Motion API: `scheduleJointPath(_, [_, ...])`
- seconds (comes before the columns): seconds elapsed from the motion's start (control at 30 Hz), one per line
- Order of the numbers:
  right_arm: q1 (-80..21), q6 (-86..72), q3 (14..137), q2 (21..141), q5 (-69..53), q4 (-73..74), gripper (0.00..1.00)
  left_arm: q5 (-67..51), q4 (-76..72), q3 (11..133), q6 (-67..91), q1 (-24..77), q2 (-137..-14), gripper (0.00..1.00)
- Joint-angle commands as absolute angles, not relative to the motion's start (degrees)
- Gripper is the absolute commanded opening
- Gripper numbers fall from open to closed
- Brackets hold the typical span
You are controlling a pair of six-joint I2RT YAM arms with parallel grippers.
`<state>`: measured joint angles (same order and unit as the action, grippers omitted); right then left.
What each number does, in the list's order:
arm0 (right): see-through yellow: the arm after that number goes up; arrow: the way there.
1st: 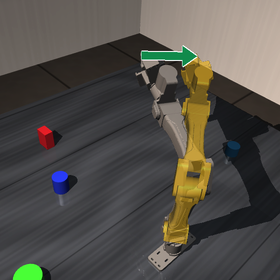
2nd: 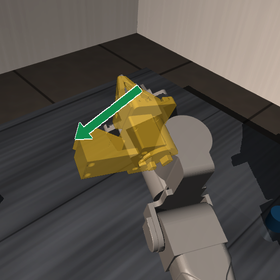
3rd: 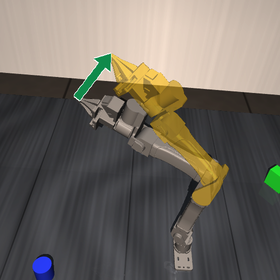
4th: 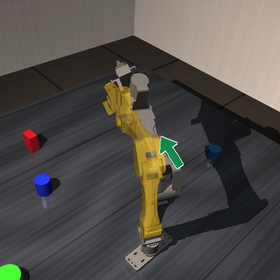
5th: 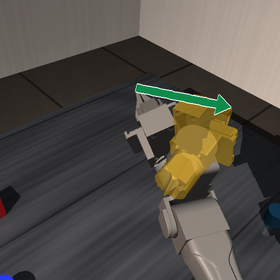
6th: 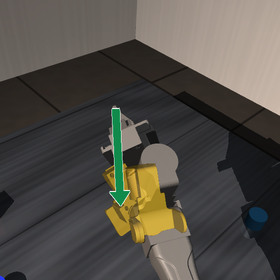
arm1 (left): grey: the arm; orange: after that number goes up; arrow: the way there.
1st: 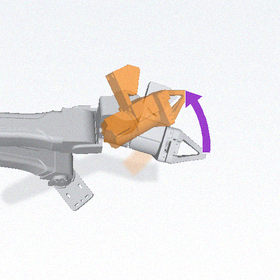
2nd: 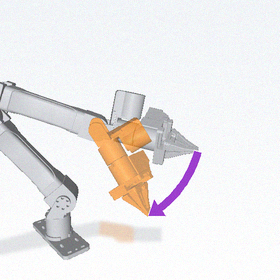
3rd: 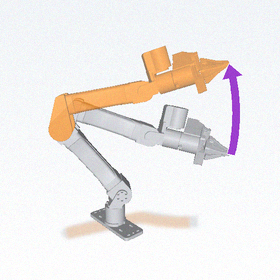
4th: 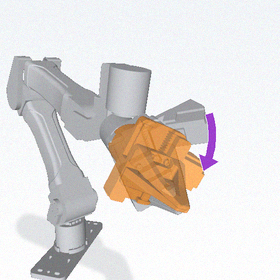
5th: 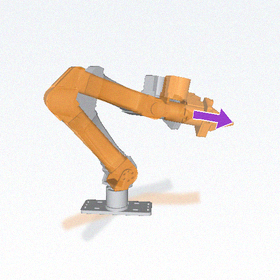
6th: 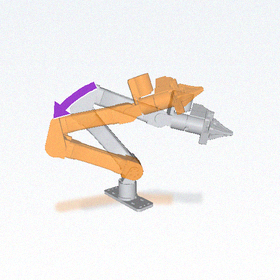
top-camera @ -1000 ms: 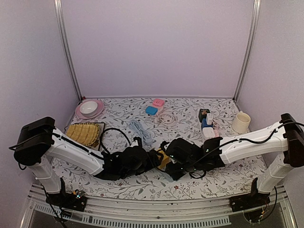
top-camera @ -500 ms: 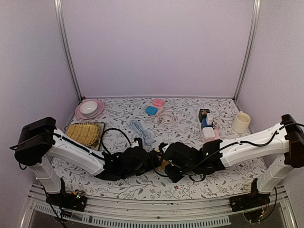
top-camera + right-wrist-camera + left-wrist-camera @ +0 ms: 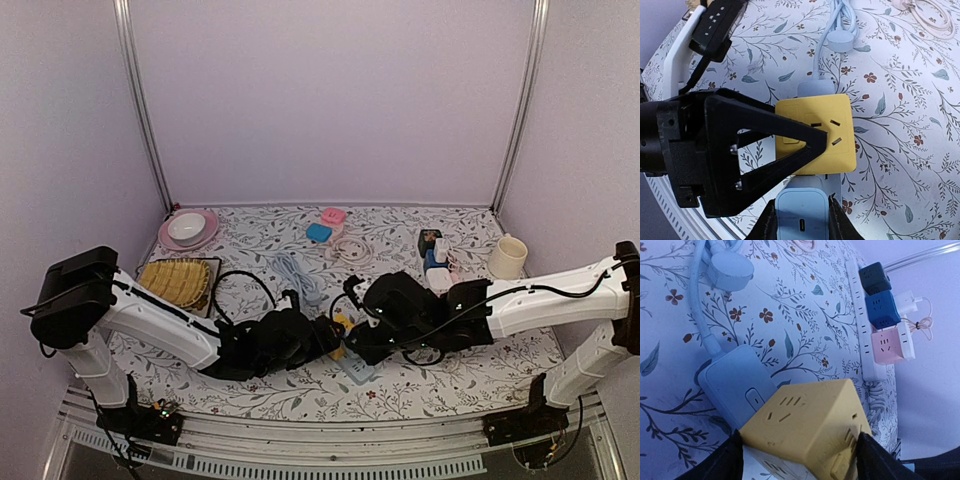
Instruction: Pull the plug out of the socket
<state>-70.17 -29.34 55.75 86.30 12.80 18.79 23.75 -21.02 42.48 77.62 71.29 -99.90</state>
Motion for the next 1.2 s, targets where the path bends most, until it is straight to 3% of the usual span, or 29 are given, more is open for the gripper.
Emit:
scheduleJointPath(0.0, [-67.1, -31.1, 52.4, 82.8, 12.0, 14.8, 0.22, 21.5, -6.3, 39.4, 73.5, 72.0, -103.8, 0.77])
scheduleJointPath(0.2, [-63.0, -33.0, 45.8, 79.1, 9.7, 11.9, 0.23, 23.4, -6.0, 41.9, 65.3, 72.5, -100.4, 0.77])
scheduleJointPath(0.73, [-50.5, -41.1, 25.4, 75.2, -11.3, -11.5, 0.28, 26.5, -2.0, 47.4, 49.5, 73.7, -93.9, 0.77])
scheduleJointPath(0.8, [-50.2, -41.7, 24.8, 75.3, -11.8, -11.9, 0.31, 26.2, -1.3, 49.1, 44.3, 73.5, -94.2, 0.77])
scheduleJointPath(0.93, [-49.6, -42.5, 24.5, 75.4, -12.4, -12.0, 0.47, 25.8, -0.6, 50.9, 34.9, 72.4, -94.5, 0.77])
scheduleJointPath(1.17, [-48.0, -42.4, 26.2, 73.0, -11.2, -8.0, 0.64, 15.5, -3.2, 50.8, 23.7, 67.2, -92.7, 0.8])
